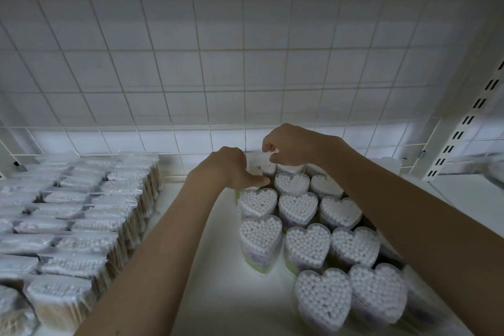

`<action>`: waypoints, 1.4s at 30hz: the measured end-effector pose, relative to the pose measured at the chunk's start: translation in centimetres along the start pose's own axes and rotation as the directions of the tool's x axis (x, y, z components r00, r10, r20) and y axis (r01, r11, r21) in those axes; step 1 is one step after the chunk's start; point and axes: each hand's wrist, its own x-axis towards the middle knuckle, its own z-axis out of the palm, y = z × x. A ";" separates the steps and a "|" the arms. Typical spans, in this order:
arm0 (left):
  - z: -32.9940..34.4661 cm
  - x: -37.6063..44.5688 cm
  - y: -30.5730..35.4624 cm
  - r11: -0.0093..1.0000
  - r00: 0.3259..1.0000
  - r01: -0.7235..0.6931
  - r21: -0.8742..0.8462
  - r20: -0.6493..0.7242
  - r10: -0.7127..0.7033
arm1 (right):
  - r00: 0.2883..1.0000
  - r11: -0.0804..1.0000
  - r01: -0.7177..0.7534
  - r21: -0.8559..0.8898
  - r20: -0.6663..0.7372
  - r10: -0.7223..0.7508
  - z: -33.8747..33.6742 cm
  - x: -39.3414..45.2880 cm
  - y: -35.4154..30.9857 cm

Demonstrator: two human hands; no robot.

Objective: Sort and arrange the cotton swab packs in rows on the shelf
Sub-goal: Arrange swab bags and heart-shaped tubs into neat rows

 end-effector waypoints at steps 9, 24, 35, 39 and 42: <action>-1.8 -0.8 -1.7 0.993 0.996 0.028 -0.112 -0.077 -0.037 | 0.989 0.997 0.025 0.069 0.144 -0.034 0.4 1.0 0.0; -3.1 -4.5 -7.6 0.946 0.967 -0.021 -0.322 -0.247 -0.063 | 0.988 0.983 0.100 -0.156 0.133 -0.079 0.5 2.6 -2.7; -2.2 -5.0 -8.9 0.854 0.864 0.064 -0.516 -0.400 -0.306 | 0.997 0.948 -0.013 -0.318 -0.074 -0.011 1.4 3.5 -3.4; -1.7 -4.9 -8.9 0.780 0.826 0.070 -0.622 -0.403 -0.395 | 0.997 0.969 0.011 -0.246 -0.072 -0.029 0.8 3.0 -2.7; -1.4 -4.9 -8.4 0.701 0.853 0.011 -0.713 -0.360 -0.379 | 0.995 0.993 0.087 -0.085 0.048 -0.084 0.7 2.7 -2.3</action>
